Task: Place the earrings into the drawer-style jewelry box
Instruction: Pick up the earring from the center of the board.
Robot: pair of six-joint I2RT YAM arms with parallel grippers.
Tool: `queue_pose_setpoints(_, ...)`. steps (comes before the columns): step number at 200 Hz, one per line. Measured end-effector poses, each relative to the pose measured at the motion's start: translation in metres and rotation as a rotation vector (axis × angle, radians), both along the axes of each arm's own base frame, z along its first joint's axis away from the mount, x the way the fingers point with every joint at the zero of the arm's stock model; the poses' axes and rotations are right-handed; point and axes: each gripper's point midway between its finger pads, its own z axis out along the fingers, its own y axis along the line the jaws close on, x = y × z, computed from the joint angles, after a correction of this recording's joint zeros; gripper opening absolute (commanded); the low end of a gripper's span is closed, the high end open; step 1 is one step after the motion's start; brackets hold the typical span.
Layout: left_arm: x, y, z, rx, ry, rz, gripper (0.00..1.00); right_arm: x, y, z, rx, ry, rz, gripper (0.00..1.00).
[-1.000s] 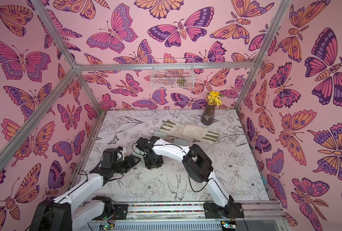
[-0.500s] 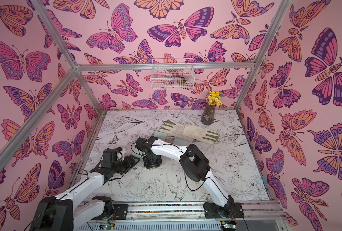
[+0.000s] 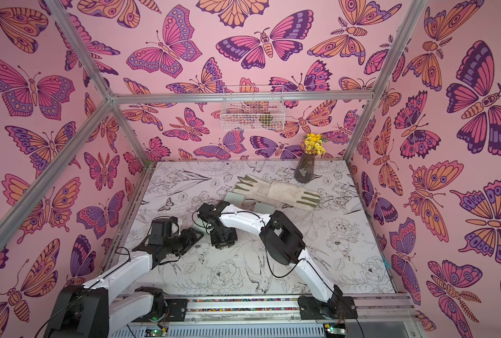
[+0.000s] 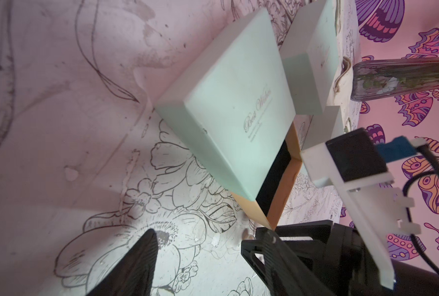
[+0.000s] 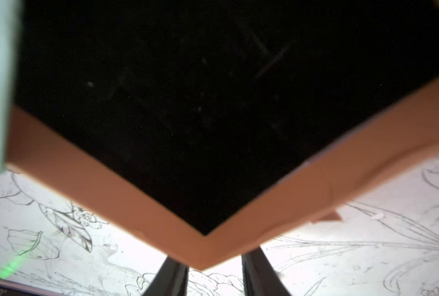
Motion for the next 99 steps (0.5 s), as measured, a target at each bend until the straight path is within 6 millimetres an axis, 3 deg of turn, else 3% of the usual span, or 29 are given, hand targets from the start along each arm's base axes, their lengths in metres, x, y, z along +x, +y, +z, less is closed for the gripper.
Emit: queue_pose_setpoints(99,-0.0012,0.0015,-0.0019,0.006,0.010,0.006,0.66,0.0003,0.0030,-0.0035,-0.007,0.014,0.000,0.32)
